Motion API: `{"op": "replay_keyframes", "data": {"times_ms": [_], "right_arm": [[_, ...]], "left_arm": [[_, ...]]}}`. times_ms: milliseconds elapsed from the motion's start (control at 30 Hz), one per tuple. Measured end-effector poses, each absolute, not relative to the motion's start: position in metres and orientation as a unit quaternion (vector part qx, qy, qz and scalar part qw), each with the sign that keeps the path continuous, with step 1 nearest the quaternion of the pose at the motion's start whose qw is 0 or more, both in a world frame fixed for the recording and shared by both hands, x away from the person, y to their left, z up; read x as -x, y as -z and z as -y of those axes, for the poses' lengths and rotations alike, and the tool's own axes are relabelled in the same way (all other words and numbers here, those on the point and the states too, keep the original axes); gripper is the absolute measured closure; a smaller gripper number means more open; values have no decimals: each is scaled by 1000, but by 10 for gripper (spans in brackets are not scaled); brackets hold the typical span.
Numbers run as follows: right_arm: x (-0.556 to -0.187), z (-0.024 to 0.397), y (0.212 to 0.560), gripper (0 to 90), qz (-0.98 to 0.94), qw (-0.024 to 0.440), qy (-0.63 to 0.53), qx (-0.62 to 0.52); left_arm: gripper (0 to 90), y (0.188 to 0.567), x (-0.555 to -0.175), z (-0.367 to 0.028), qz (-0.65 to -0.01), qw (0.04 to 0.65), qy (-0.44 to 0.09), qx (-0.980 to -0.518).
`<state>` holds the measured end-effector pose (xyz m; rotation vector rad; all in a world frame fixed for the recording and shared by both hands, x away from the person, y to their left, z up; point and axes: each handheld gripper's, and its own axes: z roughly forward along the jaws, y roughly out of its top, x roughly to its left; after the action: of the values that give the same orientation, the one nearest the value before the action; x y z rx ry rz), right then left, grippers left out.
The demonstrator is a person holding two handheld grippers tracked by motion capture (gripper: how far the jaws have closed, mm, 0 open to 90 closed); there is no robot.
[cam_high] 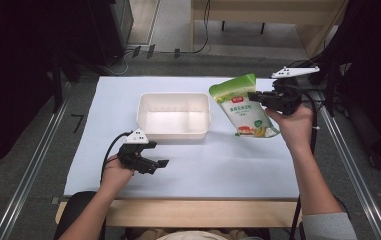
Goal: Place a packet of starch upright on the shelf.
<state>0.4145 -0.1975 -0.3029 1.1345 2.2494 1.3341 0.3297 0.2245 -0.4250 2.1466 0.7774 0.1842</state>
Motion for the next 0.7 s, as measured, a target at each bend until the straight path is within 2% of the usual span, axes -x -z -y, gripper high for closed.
{"op": "replay_keyframes", "data": {"times_ms": [700], "right_arm": [[-434, 163, 252, 900, -788, 149, -470, -368]], "left_arm": [[167, 425, -332, -223, -307, 418, -68, -852]]}}
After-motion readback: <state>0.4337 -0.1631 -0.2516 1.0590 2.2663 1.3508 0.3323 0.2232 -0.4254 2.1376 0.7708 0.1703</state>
